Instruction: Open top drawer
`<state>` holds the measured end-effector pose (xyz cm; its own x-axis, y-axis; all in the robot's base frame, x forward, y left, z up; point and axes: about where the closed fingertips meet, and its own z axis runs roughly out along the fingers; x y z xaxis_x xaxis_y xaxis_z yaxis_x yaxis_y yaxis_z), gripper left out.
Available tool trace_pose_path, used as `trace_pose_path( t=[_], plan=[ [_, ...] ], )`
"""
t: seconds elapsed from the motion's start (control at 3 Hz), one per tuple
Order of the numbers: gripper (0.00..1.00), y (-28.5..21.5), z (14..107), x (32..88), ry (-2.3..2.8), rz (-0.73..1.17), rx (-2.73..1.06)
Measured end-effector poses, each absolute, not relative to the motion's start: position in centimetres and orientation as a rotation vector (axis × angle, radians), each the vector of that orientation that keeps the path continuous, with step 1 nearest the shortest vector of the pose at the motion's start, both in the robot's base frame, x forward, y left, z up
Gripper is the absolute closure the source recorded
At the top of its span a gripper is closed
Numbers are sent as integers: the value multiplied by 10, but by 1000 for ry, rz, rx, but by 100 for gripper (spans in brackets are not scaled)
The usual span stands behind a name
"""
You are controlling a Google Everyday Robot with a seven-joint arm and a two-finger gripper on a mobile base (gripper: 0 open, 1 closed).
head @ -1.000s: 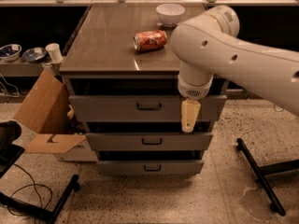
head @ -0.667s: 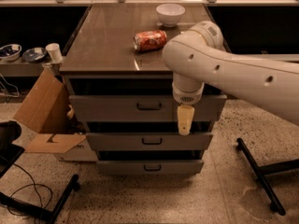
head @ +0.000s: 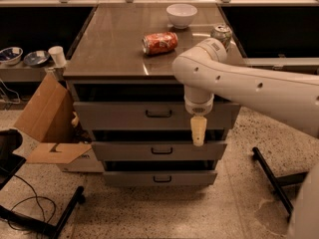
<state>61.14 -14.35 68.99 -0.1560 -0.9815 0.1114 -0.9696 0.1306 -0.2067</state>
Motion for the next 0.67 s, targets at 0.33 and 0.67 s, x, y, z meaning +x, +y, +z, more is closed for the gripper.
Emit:
trace_pose_path(
  t=[0.33, 0.67],
  plan=[
    [19, -150, 671, 627, 2393, -239, -2004],
    [41, -149, 674, 639, 2433, -103, -1987]
  ],
)
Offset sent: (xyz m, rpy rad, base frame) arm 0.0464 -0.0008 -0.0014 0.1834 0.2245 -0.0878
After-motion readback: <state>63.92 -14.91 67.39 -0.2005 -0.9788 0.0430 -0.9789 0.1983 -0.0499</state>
